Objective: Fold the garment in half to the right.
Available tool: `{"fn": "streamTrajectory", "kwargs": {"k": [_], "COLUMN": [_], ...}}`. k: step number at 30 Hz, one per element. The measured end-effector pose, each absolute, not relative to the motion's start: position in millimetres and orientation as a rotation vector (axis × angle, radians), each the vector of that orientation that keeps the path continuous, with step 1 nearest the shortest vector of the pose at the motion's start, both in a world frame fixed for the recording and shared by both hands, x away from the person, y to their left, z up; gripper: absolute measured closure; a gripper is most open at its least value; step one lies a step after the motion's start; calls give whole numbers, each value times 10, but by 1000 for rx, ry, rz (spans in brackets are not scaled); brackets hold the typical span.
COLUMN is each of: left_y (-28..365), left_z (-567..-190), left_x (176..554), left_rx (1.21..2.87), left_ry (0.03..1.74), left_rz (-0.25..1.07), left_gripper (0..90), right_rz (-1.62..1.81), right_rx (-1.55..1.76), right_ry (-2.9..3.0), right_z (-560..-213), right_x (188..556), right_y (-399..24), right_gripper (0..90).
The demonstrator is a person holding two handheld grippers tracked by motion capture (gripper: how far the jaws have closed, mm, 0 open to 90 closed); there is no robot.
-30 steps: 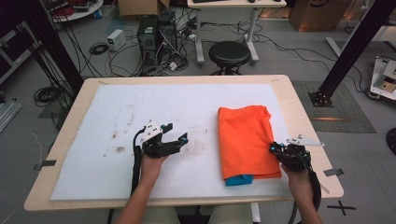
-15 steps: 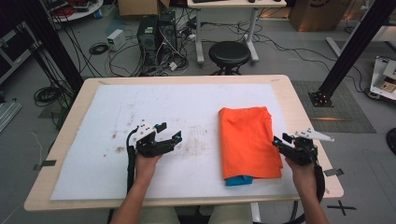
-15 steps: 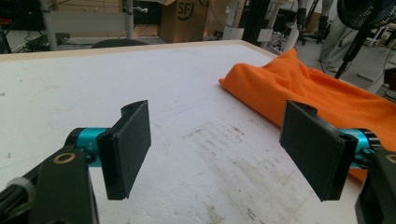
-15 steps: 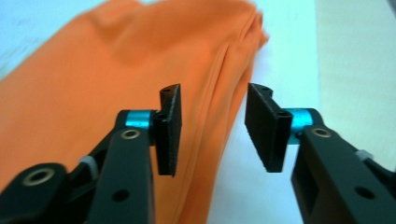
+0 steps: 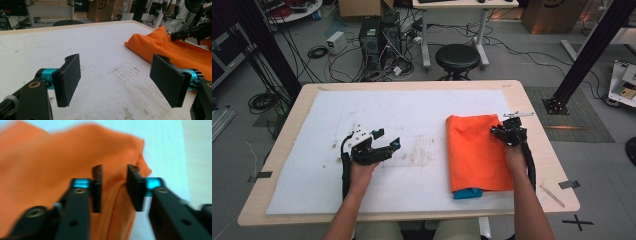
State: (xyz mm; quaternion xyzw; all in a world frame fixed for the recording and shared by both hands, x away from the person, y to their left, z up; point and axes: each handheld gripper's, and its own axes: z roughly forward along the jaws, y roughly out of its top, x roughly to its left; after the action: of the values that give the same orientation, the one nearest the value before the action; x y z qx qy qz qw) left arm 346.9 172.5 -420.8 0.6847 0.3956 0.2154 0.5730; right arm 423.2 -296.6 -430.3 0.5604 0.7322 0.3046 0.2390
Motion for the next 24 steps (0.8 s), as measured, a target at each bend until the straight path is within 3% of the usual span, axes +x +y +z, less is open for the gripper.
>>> {"fn": "streamTrajectory", "kwargs": {"k": [2, 7, 11, 15, 19, 24], "left_y": [1760, 1815, 1842, 1866, 1844, 1822], "left_z": [-4179, -4158, -4168, -4192, -4187, -4170], "left_x": [3471, 3491, 3509, 3542, 3532, 3503], "left_rx": [1605, 1598, 1601, 1598, 1605, 1609], "left_ry": [925, 923, 922, 932, 919, 908], "left_rz": [513, 521, 524, 512, 502, 500], "left_gripper": [250, 250, 250, 250, 250, 250], "right_rz": [816, 714, 812, 936, 1000, 833], "right_rx": [1551, 1534, 1576, 1418, 1269, 1224], "right_ry": [2000, 1986, 1866, 1892, 2048, 2198], "right_z": [-4320, -4341, -4238, -4030, -3922, -4153], "right_x": [4231, 4222, 4209, 4226, 4315, 4518], "right_y": [-3000, -3066, -3068, -2793, -2343, -1911], "right_gripper": [880, 866, 562, 392, 363, 392]}}
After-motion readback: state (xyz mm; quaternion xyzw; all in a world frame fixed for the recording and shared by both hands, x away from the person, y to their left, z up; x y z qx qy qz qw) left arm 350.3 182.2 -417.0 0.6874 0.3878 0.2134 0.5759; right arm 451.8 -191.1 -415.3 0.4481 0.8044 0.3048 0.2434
